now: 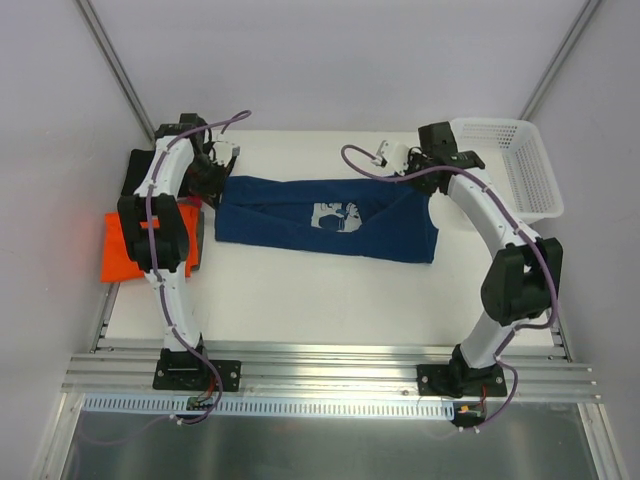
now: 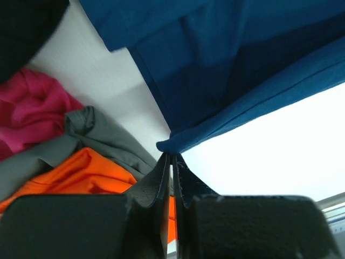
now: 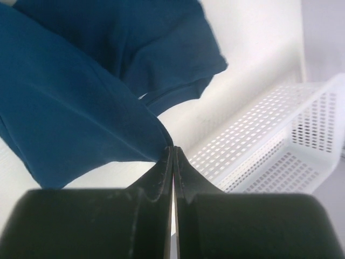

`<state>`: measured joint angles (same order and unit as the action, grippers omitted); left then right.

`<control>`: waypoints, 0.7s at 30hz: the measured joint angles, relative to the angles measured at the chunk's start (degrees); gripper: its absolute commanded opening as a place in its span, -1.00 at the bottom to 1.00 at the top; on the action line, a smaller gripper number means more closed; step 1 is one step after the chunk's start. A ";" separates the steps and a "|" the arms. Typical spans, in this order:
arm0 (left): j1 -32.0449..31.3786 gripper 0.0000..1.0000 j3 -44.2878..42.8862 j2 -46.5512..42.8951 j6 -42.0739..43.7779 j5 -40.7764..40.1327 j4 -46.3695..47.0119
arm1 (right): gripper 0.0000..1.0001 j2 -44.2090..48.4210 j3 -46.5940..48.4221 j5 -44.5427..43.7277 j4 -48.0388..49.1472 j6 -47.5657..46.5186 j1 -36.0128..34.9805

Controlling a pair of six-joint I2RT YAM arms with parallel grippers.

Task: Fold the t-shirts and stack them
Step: Fold the tshirt

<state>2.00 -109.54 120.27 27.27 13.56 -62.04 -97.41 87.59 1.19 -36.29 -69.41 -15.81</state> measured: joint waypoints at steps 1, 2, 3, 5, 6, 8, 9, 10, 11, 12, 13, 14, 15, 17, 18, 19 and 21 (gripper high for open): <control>0.15 -1.00 -1.33 0.79 -0.04 0.09 -0.44 | -0.99 -1.01 1.22 -0.42 0.46 -0.07 0.00; 0.33 -1.00 -3.15 1.97 -0.07 0.35 -1.16 | -0.99 -2.01 2.23 -0.85 1.03 -0.11 0.00; 0.44 -1.00 -5.20 3.26 -0.09 0.59 -2.05 | -0.99 -2.99 3.30 -1.25 1.44 -0.13 0.00; 0.74 -1.00 -8.13 5.29 -0.24 0.94 -2.80 | -0.99 -4.96 5.25 -2.03 2.38 -0.20 0.00; 0.81 -1.00 -9.44 6.25 -0.26 1.01 -3.39 | -0.99 -6.16 6.34 -2.49 2.99 -0.28 0.00; 1.11 -1.00 -10.71 7.56 -0.28 1.03 -3.74 | -0.99 -8.74 8.52 -3.41 4.24 -0.35 0.00; 1.11 -1.00 -11.06 8.02 -0.31 1.03 -4.20 | -0.99 -10.10 9.51 -3.85 4.92 -0.37 0.00; 1.11 -1.00 -11.19 8.28 -0.31 1.01 -4.46 | -0.99 -11.34 10.51 -4.35 5.44 -0.44 0.00; 1.11 -1.00 -11.28 8.70 -0.31 0.98 -4.72 | -0.99 -12.66 11.58 -4.90 5.88 -0.52 0.00; 1.11 -1.00 -11.47 9.05 -0.37 0.98 -4.94 | -0.99 -14.01 12.63 -5.35 6.40 -0.59 0.04; 1.11 -1.00 -11.54 9.44 -0.50 0.96 -4.94 | -0.99 -15.15 13.51 -5.77 7.19 -0.61 0.09; 1.14 -1.00 -11.67 9.86 -0.63 0.94 -5.07 | -0.99 -16.20 14.25 -6.27 7.85 -0.66 0.13; 1.18 -1.00 -11.78 10.25 -0.72 0.92 -5.18 | -0.99 -17.03 14.88 -6.69 8.13 -0.72 0.17; 1.22 -1.00 -11.93 11.04 -0.81 0.90 -5.38 | -0.99 -18.84 16.28 -7.72 9.49 -0.74 0.35; 1.36 -1.00 -12.00 11.45 -0.87 0.90 -5.44 | -0.99 -19.56 16.81 -8.24 10.27 -0.76 0.44; 1.44 -1.00 -12.15 11.69 -0.92 0.87 -5.60 | -0.99 -20.17 17.22 -8.74 10.86 -0.76 0.55; 1.55 -1.00 -12.76 12.22 -1.11 0.90 -6.03 | -0.99 -20.83 17.88 -9.66 11.96 -0.76 0.79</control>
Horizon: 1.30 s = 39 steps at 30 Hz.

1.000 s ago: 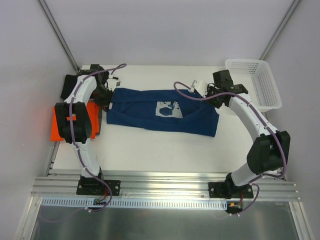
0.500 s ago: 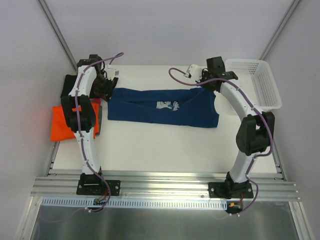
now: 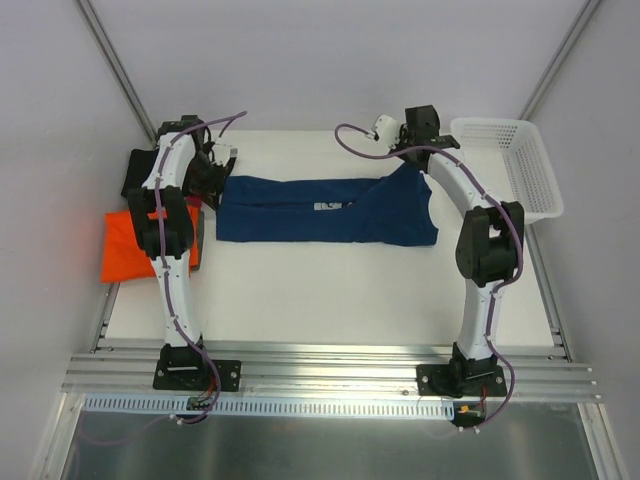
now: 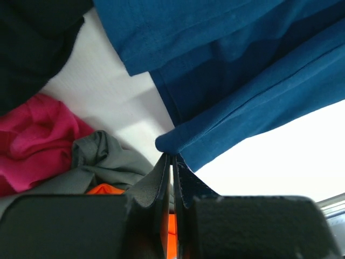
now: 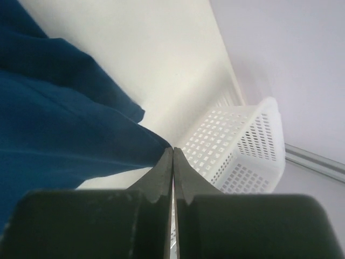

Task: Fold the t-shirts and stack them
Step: Fold the tshirt

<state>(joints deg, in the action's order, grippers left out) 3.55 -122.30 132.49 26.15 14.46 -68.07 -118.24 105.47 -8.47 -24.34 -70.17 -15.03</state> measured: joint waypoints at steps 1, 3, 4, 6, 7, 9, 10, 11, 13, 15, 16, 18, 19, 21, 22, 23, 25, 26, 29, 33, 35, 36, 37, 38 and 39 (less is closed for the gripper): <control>0.26 -1.00 -0.59 0.24 -0.09 -0.02 -0.15 | -0.99 -0.24 0.20 -0.46 0.87 0.00 0.17; 0.31 -1.00 -2.19 0.55 -0.33 -0.07 -0.20 | -0.99 -0.37 0.39 -1.22 2.10 0.02 0.48; 0.31 -1.00 -2.80 0.57 -0.55 -0.11 -0.17 | -0.99 -0.37 0.42 -1.57 2.64 0.02 0.68; 0.31 -1.00 -4.39 0.63 -1.18 -0.17 -0.20 | -0.99 -0.39 0.68 -1.99 3.28 0.02 1.07; 0.31 -1.00 -5.22 0.70 -1.55 -0.22 -0.20 | -0.99 -0.42 0.70 -2.16 3.54 0.02 1.25; 0.31 -1.00 -6.99 1.27 -2.40 -0.39 -0.20 | -0.99 -0.48 0.70 -2.54 4.13 0.00 1.55; 0.28 -1.00 -7.61 1.66 -2.91 -0.42 0.00 | -0.99 -0.57 0.70 -2.75 4.33 0.02 1.66; 0.26 -1.00 -7.85 2.03 -3.21 -0.42 0.09 | -0.99 -0.81 0.70 -2.91 4.48 0.00 1.66; 0.24 -1.00 -7.98 3.13 -4.13 -0.42 0.04 | -0.99 -1.42 0.70 -3.19 4.76 -0.02 1.66; 0.24 -1.00 -7.93 4.37 -4.72 -0.39 0.02 | -0.99 -2.38 0.66 -3.32 4.85 -0.22 1.51; 0.24 -1.00 -7.85 4.94 -4.96 -0.39 0.02 | -0.99 -2.89 0.59 -3.34 4.81 -0.39 1.40; 0.17 -0.96 -7.48 5.44 -5.51 -0.39 0.00 | -0.99 -3.78 0.57 -3.58 4.81 -0.61 1.01; 0.17 -0.75 -7.41 5.64 -5.75 -0.39 -0.11 | -0.99 -4.09 0.57 -3.72 4.83 -0.66 0.83; 0.17 -0.23 -7.41 5.77 -6.08 -0.46 -0.13 | -0.28 -4.57 0.57 -4.20 4.90 -0.81 0.31; 0.15 0.27 -7.41 5.77 -6.23 -0.57 -0.11 | 0.04 -4.74 0.52 -4.57 5.03 -0.66 0.02; 0.15 0.55 -7.41 5.77 -6.45 -0.76 -0.09 | 0.26 -4.87 0.35 -5.01 5.51 -0.96 -0.28; 0.15 0.64 -7.41 5.77 -7.85 -1.22 -0.11 | 0.50 -4.94 -0.63 -6.38 6.97 -1.86 -0.90; 0.15 0.66 -7.41 5.77 -8.07 -1.42 0.00 | 0.51 -4.92 -1.22 -6.93 7.56 -2.10 -1.14; 0.15 0.66 -6.71 5.31 -8.94 -1.62 0.57 | 0.53 -4.48 -4.37 -8.48 8.90 -2.05 -1.79; 0.15 0.64 -1.31 0.74 -9.33 -1.38 1.75 | 0.53 -0.04 -11.50 -8.87 7.45 -0.72 -2.03; 0.15 0.62 0.17 -2.08 -9.88 -1.03 1.73 | 0.53 4.00 -15.41 -8.79 5.73 0.72 -2.03; 0.13 0.61 0.35 -3.65 -10.29 -0.81 1.73 | 0.53 5.64 -16.57 -8.79 4.96 1.42 -2.03; 0.07 0.60 0.35 -5.16 -10.71 -0.44 1.88 | 0.53 8.02 -17.84 -8.74 3.87 2.54 -2.03; -0.17 0.61 0.28 -6.51 -11.15 -0.09 2.14 | 0.53 9.46 -18.45 -8.70 3.32 3.19 -2.03; -0.33 0.60 0.17 -7.74 -11.61 0.20 2.34 | 0.52 11.21 -19.19 -8.63 3.10 4.02 -2.03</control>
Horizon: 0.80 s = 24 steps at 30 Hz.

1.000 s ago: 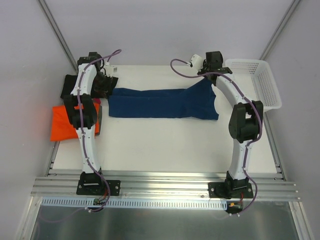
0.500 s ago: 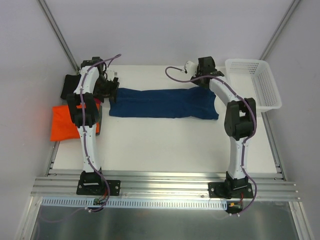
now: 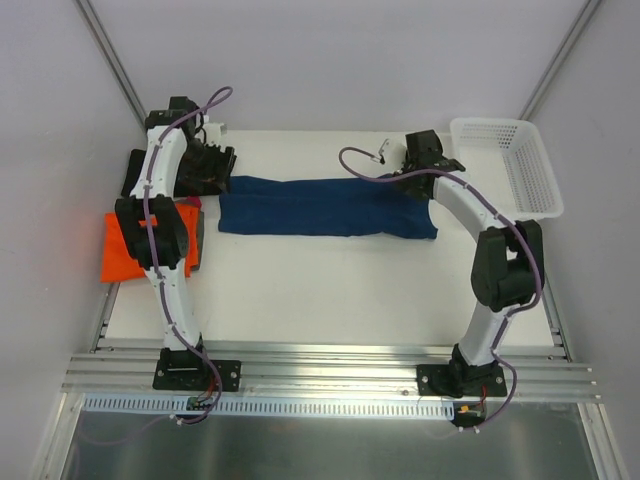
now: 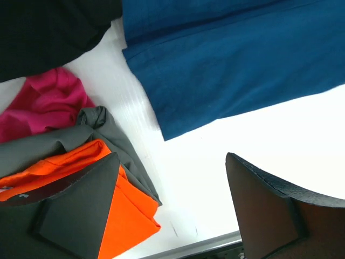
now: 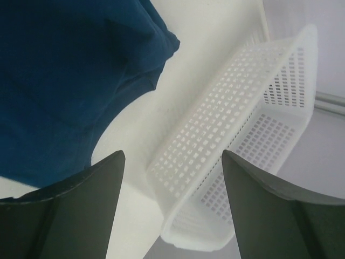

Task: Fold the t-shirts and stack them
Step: Fold the tshirt

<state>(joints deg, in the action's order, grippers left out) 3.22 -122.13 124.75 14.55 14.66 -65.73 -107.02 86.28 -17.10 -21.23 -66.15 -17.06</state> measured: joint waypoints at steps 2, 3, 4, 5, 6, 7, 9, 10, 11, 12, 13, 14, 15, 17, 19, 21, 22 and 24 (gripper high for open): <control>-0.59 0.57 -0.44 -1.49 -0.44 0.68 0.33 | 0.52 2.99 -1.36 0.28 -0.66 1.42 0.00; -0.92 0.56 -0.61 -1.90 -0.52 1.51 0.61 | 0.52 4.09 -2.05 0.52 -0.85 2.03 0.00; -1.29 0.56 -0.76 -2.01 -0.66 2.25 0.74 | 0.52 4.74 -2.56 0.72 -1.16 2.64 0.00; -1.79 0.53 -0.79 -1.99 -0.81 3.26 0.90 | 0.52 5.07 -2.93 0.96 -1.62 3.28 0.00; -2.21 0.52 -0.79 -1.66 -0.98 4.09 0.85 | 0.51 5.07 -3.10 1.18 -2.03 3.96 0.02; -2.75 0.51 -0.79 -1.18 -1.09 5.14 0.85 | 0.50 4.87 -3.19 1.57 -2.73 4.72 0.09; -3.85 0.47 -0.79 0.17 -1.38 6.54 0.85 | 0.49 4.37 -3.28 2.51 -4.44 6.23 0.09; -4.52 0.44 -0.79 1.27 -1.55 7.45 0.87 | 0.49 4.17 -3.28 3.06 -5.16 6.88 0.09; -5.05 0.43 -0.79 2.16 -1.60 8.07 0.87 | 0.46 3.87 -3.39 3.61 -5.84 7.52 0.09; -5.66 0.41 -0.72 3.45 -1.73 8.81 0.96 | 0.42 3.54 -3.45 4.22 -6.49 8.02 0.11; -6.16 0.41 -0.72 4.85 -1.77 9.38 0.90 | 0.41 3.13 -3.61 4.63 -6.91 8.41 0.22; -6.64 0.40 -0.68 6.23 -1.79 9.99 0.92 | 0.41 2.62 -3.67 5.16 -7.43 8.81 0.26; -7.10 0.39 -0.55 7.48 -1.79 10.69 0.92 | 0.40 1.92 -3.67 5.62 -8.13 9.22 0.37; -7.76 0.38 0.46 9.35 -1.75 11.45 0.76 | 0.37 0.07 -3.67 6.45 -9.05 10.03 0.81; -7.89 0.37 1.42 10.51 -1.73 11.96 0.61 | 0.36 -2.03 -3.69 7.28 -9.81 10.32 1.51; -7.76 0.37 2.38 11.06 -1.73 12.04 0.50 | 0.34 -4.00 -3.69 8.22 -10.73 10.49 2.21; -7.72 0.37 2.89 11.13 -1.70 12.15 0.48 | 0.33 -4.81 -3.69 8.83 -11.32 10.62 2.49; -7.65 0.37 3.48 11.13 -1.68 12.39 0.33 | 0.32 -6.38 -3.10 9.84 -13.29 11.19 2.97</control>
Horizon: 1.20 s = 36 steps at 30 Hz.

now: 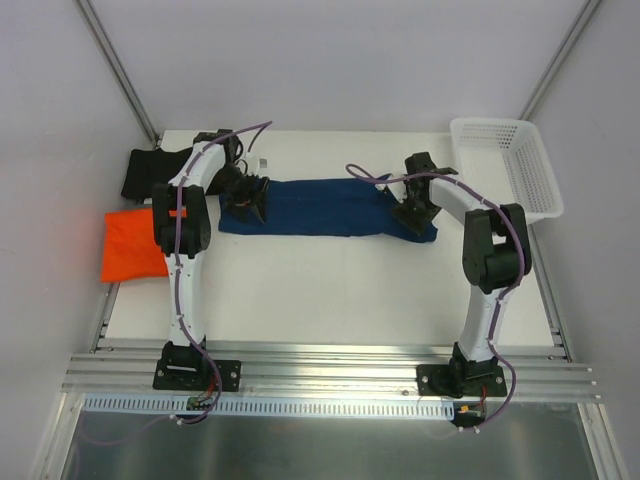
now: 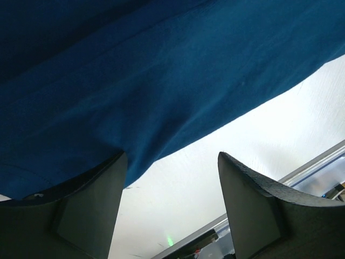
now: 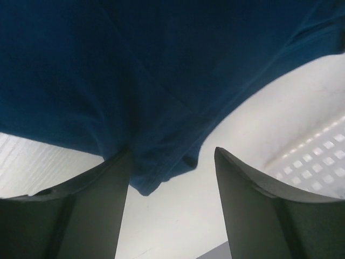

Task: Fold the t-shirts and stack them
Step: Fold the tshirt

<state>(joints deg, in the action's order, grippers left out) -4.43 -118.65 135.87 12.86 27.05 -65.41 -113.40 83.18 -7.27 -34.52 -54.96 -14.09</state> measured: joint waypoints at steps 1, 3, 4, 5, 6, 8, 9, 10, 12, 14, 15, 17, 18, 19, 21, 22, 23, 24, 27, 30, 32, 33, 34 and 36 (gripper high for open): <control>0.00 0.38 0.31 0.00 0.02 0.00 0.07 | 0.32 -0.87 0.61 0.42 -1.01 0.39 0.13; 0.02 0.38 0.94 0.00 0.13 -0.02 -0.02 | 0.31 -2.14 1.16 0.98 -1.73 0.76 0.17; 0.02 0.38 1.25 0.00 0.22 -0.04 -0.04 | 0.31 -2.51 1.16 1.22 -2.12 0.87 0.17; 0.02 0.38 1.49 0.00 0.26 -0.07 -0.20 | 0.31 -2.58 1.16 1.25 -2.38 0.85 0.17; 0.02 0.38 1.66 0.00 0.33 -0.11 -0.33 | 0.31 -2.58 1.16 1.27 -2.51 0.87 0.17; 0.02 0.38 2.38 0.00 0.66 -0.37 -0.42 | 0.31 -2.67 1.20 0.87 -2.86 0.92 0.17; 0.04 0.38 3.02 0.00 0.81 -0.55 -0.42 | 0.31 -2.75 1.44 0.48 -3.50 0.94 0.17; 0.13 0.38 3.63 -0.02 0.83 -0.57 -0.44 | 0.31 -2.91 1.51 0.13 -3.80 0.94 0.20; 0.44 0.38 4.79 -0.33 0.83 -0.50 -1.16 | 0.29 -3.04 1.51 -0.81 -4.00 0.90 0.20; 0.81 0.37 6.43 -1.07 0.81 -0.48 -1.27 | 0.32 -3.06 1.51 -1.81 -4.00 0.74 0.28; 0.90 0.37 7.72 -1.70 0.83 -0.48 -1.16 | 0.33 -3.13 1.51 -2.40 -3.96 0.70 0.37; 1.16 0.37 10.91 -3.34 0.83 -0.50 -0.90 | 0.36 -3.28 1.64 -3.37 -3.91 0.68 0.68; 1.16 0.36 12.68 -4.22 0.83 -0.52 -0.81 | 0.35 -3.50 1.84 -4.04 -3.87 0.63 0.87; 1.16 0.36 14.16 -4.94 0.83 -0.48 -0.74 | 0.35 -3.89 2.40 -4.55 -4.11 0.55 1.14; 1.16 0.37 17.51 -6.56 0.81 -0.48 -0.66 | 0.36 -5.46 4.70 -5.49 -5.18 0.55 1.70; 1.09 0.37 19.12 -7.34 0.81 -0.39 -0.59 | 0.36 -6.29 5.86 -5.86 -5.46 0.55 2.08; 0.98 0.37 20.52 -8.07 0.81 -0.35 -0.57 | 0.36 -6.86 6.75 -6.12 -5.57 0.52 2.40; 0.68 0.36 21.88 -8.79 0.81 -0.39 -0.50 | 0.36 -7.32 7.50 -6.43 -5.57 0.50 2.73; -0.50 0.37 25.38 -10.93 1.05 -0.92 -0.22 | 0.36 -9.31 10.54 -7.41 -6.10 0.37 3.43; -2.40 0.37 28.74 -13.66 1.11 -1.90 0.28 | 0.37 -12.09 14.67 -9.35 -6.01 -0.15 3.91; -3.58 0.38 30.01 -15.58 0.98 -2.01 0.35 | 0.40 -13.81 17.38 -10.64 -5.18 -0.57 4.24; -4.11 0.38 30.21 -16.65 0.96 -2.03 0.31 | 0.41 -14.43 18.36 -11.21 -4.55 -0.72 4.37; -4.61 0.39 30.21 -17.84 0.96 -2.08 0.28 | 0.42 -14.73 19.10 -11.67 -4.02 -0.79 4.52; -4.85 0.40 29.44 -20.26 1.18 -2.51 0.04 | 0.43 -14.64 19.47 -12.07 -3.06 -0.76 4.79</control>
<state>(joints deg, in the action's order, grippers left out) -9.28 -89.21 115.61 14.04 24.53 -65.36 -128.05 102.65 -19.33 -37.58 -55.72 -9.30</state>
